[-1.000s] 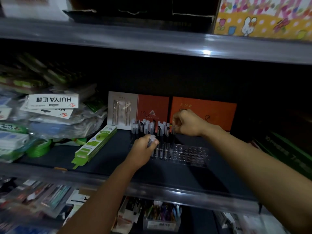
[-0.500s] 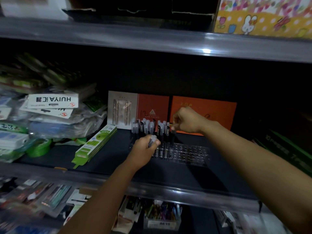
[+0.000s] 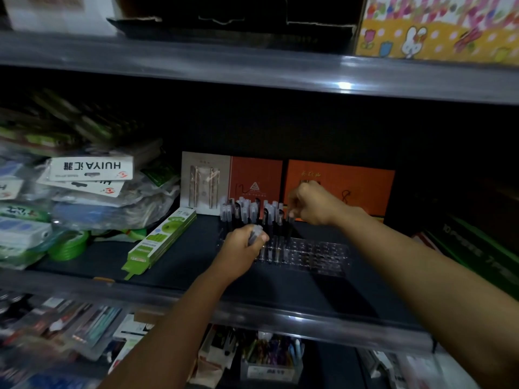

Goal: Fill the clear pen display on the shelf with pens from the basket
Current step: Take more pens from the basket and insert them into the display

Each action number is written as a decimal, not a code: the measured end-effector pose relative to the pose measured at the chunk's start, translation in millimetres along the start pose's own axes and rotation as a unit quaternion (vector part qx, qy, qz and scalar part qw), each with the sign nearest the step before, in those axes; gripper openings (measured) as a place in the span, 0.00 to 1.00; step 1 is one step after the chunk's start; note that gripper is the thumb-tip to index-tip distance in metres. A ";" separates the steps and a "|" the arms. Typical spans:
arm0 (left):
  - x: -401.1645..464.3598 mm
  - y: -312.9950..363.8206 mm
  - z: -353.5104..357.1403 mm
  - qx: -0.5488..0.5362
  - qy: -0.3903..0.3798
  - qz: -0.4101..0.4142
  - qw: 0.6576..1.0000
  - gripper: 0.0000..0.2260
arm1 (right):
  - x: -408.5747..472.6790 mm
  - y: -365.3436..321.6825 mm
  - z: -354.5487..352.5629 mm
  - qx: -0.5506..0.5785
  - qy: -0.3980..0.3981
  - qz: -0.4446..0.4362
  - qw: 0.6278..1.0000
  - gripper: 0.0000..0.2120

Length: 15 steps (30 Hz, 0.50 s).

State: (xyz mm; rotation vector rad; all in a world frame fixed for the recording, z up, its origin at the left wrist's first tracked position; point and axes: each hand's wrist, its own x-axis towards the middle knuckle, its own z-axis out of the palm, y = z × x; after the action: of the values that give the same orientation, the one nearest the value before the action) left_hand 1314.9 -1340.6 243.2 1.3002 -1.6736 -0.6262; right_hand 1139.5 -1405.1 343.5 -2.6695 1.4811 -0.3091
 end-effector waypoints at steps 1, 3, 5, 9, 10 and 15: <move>0.1 -0.4 -0.1 0.000 0.000 0.000 1.000 0.08 | -0.4 -0.2 2.2 0.000 -0.007 -0.005 1.000 0.02; 0.3 -0.9 -0.5 -0.001 0.000 0.002 1.000 0.09 | -1.6 0.2 6.1 0.004 -0.015 -0.013 1.000 0.03; 0.2 0.5 -0.9 0.001 -0.002 -0.001 1.000 0.10 | -1.1 1.2 5.3 0.009 -0.020 -0.016 1.000 0.03; 0.5 4.2 -0.6 0.005 0.003 -0.005 1.000 0.08 | -3.2 0.6 -5.2 0.022 0.001 -0.037 0.999 0.09; 0.7 5.3 0.0 0.005 0.006 -0.002 1.000 0.09 | -5.7 -2.3 -8.7 0.032 0.008 -0.055 0.998 0.08; 4.0 12.9 8.6 0.023 0.021 0.011 0.999 0.08 | -25.1 -29.8 -17.9 0.112 0.007 -0.122 0.986 0.05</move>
State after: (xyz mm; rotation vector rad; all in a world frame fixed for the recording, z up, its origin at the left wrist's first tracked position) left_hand 1301.0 -1341.4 251.1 1.3170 -1.6748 -0.5458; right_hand 1147.6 -1367.4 362.2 -2.6666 1.0476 -0.4800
